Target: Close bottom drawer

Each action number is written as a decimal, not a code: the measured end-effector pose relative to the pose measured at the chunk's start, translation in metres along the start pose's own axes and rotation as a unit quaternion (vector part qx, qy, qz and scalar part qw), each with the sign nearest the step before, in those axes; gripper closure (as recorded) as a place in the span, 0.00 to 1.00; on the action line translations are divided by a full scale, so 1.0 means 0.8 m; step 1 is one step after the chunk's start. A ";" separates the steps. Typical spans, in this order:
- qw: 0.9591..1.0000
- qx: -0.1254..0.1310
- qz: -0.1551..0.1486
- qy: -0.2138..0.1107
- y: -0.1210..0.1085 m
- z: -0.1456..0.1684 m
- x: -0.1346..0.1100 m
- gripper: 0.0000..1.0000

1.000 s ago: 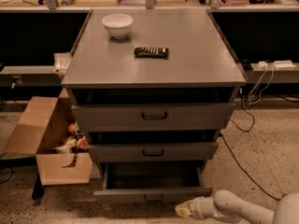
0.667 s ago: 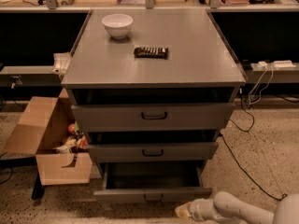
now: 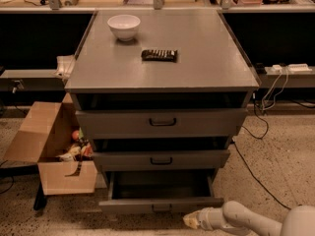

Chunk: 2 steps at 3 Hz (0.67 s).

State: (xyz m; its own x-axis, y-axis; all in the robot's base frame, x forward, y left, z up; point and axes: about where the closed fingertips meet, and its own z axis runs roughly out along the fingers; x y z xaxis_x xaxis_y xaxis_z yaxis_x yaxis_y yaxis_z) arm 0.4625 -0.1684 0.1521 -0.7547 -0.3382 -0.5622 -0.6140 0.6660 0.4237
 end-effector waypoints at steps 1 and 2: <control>1.000 0.005 -0.004 -0.008 -0.011 0.011 -0.016 1.00; 1.000 0.011 -0.012 -0.019 -0.019 0.018 -0.041 1.00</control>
Offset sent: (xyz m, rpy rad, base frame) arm 0.0641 0.0129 0.0087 -0.0014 -0.0909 -0.0225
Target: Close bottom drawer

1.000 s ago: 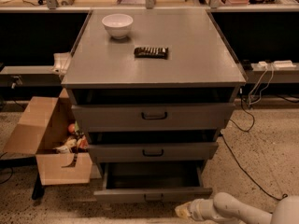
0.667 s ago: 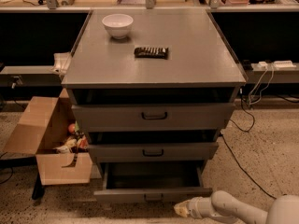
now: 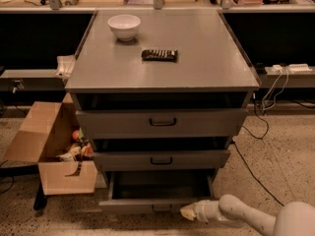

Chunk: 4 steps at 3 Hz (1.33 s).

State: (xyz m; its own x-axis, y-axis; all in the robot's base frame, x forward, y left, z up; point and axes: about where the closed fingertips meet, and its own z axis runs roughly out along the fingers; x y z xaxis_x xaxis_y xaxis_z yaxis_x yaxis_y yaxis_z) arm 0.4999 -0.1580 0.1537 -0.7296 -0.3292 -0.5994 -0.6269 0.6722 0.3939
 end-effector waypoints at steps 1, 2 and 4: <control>1.000 0.006 -0.005 -0.009 -0.006 0.004 -0.016 1.00; 1.000 0.008 -0.005 -0.011 -0.009 0.005 -0.020 1.00; 1.000 0.016 -0.007 -0.019 -0.025 0.010 -0.037 1.00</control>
Offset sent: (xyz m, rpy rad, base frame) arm 0.0590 0.0015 0.0081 -0.0093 -0.0719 -0.0439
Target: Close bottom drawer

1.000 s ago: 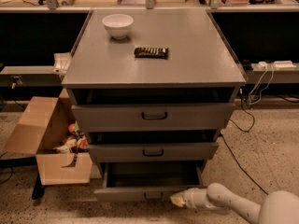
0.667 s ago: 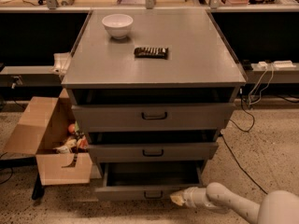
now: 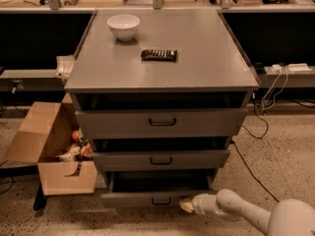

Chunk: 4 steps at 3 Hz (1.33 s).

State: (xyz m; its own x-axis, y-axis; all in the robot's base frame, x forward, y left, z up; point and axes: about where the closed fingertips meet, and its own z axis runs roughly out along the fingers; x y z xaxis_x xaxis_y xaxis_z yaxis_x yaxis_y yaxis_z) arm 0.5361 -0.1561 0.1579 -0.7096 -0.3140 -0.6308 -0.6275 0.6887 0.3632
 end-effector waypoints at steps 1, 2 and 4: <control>1.000 0.004 0.000 -0.004 -0.010 0.002 -0.009 1.00; 1.000 0.007 0.000 -0.009 -0.022 0.004 -0.019 1.00; 1.000 0.010 0.001 -0.016 -0.034 0.004 -0.030 1.00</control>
Offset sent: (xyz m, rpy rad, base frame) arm 0.0768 -0.0212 0.0052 0.0021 -0.0529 -0.0529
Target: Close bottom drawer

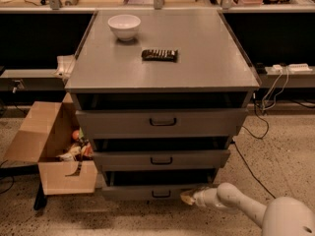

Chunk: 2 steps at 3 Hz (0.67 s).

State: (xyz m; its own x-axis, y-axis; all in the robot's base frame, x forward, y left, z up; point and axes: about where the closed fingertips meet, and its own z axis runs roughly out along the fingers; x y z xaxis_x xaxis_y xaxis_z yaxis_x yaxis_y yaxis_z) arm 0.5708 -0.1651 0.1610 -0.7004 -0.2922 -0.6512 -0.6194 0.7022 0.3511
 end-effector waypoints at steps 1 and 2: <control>1.000 0.002 -0.002 -0.006 -0.009 0.002 -0.015 1.00; 1.000 0.002 -0.002 -0.006 -0.009 0.003 -0.015 1.00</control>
Offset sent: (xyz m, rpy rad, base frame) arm 0.0781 -0.0088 0.0219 0.0078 -0.0600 -0.0255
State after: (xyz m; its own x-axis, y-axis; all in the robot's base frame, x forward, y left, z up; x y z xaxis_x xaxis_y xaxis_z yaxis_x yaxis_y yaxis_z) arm 0.5841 -0.1651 0.1646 -0.6942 -0.2863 -0.6604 -0.6201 0.7038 0.3466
